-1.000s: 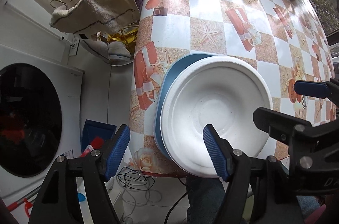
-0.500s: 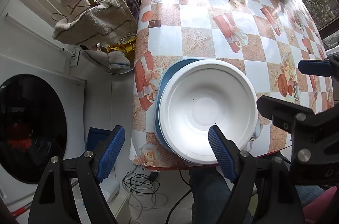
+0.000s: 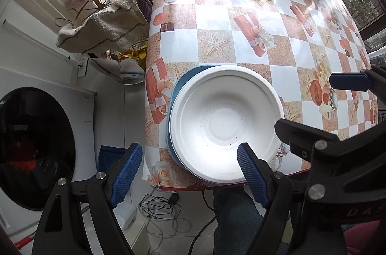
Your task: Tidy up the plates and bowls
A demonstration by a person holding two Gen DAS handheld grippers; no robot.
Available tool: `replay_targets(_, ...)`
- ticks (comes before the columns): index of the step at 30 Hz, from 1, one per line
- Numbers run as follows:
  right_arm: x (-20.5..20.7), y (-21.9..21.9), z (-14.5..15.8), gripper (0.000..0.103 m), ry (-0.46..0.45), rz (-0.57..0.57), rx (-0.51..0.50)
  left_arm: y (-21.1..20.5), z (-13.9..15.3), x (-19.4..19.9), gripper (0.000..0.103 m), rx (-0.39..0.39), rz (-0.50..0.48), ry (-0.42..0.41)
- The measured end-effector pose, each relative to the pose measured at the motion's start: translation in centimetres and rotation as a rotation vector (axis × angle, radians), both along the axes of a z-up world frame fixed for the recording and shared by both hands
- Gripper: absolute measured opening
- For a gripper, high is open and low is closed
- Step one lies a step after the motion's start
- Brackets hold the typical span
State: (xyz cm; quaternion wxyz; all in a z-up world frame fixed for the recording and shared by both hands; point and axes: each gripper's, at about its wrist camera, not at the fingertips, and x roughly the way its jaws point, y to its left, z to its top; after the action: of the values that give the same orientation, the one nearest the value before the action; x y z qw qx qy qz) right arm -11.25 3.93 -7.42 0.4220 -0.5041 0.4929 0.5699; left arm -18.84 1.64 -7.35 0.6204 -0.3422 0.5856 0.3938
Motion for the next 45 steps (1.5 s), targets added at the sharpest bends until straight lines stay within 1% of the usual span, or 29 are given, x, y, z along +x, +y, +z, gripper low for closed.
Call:
replay_targets(12, 0.00, 0.37, 0.18, 0.102, -0.001, -0.009, 0.005, 0.43, 0.41, 0.20, 0.084, 0.017, -0.009, -0.005)
replay_targets(29, 0.08, 0.28, 0.01, 0.102, 0.011, -0.018, 0.000, 0.43, 0.33, 0.25, 0.084, 0.011, -0.004, 0.005)
replay_targets(38, 0.06, 0.27, -0.18, 0.102, 0.021, -0.029, -0.007, 0.18, -0.04, 0.30, 0.084, -0.003, 0.001, 0.019)
replay_targets(45, 0.03, 0.18, -0.27, 0.102, 0.029, -0.029, -0.009, 0.10, -0.34, -0.01, 0.084, -0.006, 0.023, 0.042)
